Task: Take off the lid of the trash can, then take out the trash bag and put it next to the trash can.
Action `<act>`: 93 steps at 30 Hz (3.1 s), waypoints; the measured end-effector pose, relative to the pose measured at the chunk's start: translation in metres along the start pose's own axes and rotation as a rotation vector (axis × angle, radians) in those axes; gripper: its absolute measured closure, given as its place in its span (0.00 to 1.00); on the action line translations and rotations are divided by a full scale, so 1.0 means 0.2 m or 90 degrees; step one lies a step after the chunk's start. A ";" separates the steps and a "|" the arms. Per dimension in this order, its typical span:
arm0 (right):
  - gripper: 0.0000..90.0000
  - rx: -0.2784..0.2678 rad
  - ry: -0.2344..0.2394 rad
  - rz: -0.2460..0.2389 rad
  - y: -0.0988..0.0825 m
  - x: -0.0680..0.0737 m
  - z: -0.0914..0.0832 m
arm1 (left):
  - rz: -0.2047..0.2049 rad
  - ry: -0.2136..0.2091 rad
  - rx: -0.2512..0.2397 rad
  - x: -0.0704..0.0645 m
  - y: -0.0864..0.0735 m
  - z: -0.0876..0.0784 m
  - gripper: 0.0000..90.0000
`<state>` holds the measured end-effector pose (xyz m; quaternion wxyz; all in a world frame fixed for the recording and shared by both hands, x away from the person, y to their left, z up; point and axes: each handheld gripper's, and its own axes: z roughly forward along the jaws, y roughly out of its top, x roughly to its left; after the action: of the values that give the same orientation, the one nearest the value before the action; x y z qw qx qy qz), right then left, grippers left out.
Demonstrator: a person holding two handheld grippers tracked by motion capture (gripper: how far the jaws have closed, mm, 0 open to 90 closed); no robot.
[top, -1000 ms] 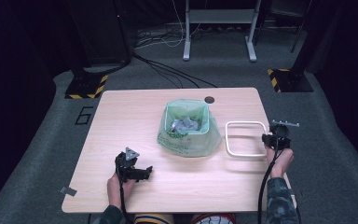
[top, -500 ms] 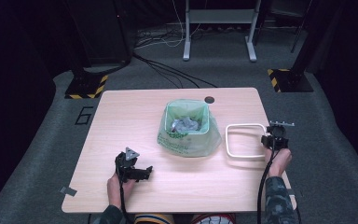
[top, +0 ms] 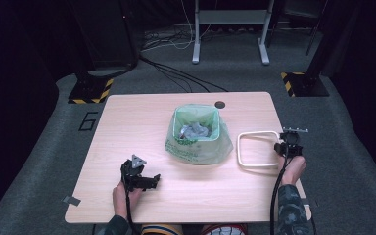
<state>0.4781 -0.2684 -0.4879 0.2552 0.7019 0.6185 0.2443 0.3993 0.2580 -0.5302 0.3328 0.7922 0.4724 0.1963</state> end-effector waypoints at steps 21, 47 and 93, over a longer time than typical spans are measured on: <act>0.00 0.002 0.152 -0.057 -0.02 -0.03 -0.09 | -0.028 0.025 -0.002 -0.01 0.00 0.00 0.00; 0.06 -0.041 0.247 -0.123 0.01 0.12 -0.29 | -0.053 0.000 0.005 0.03 0.17 -0.10 0.00; 0.12 -0.047 0.293 -0.187 0.24 0.46 -0.38 | -0.033 -0.045 -0.057 0.06 0.58 -0.19 0.01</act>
<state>0.4741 -0.1770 -0.3971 0.1659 0.5213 0.7459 0.3800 0.4532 0.2431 -0.4210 0.3895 0.7703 0.4716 0.1804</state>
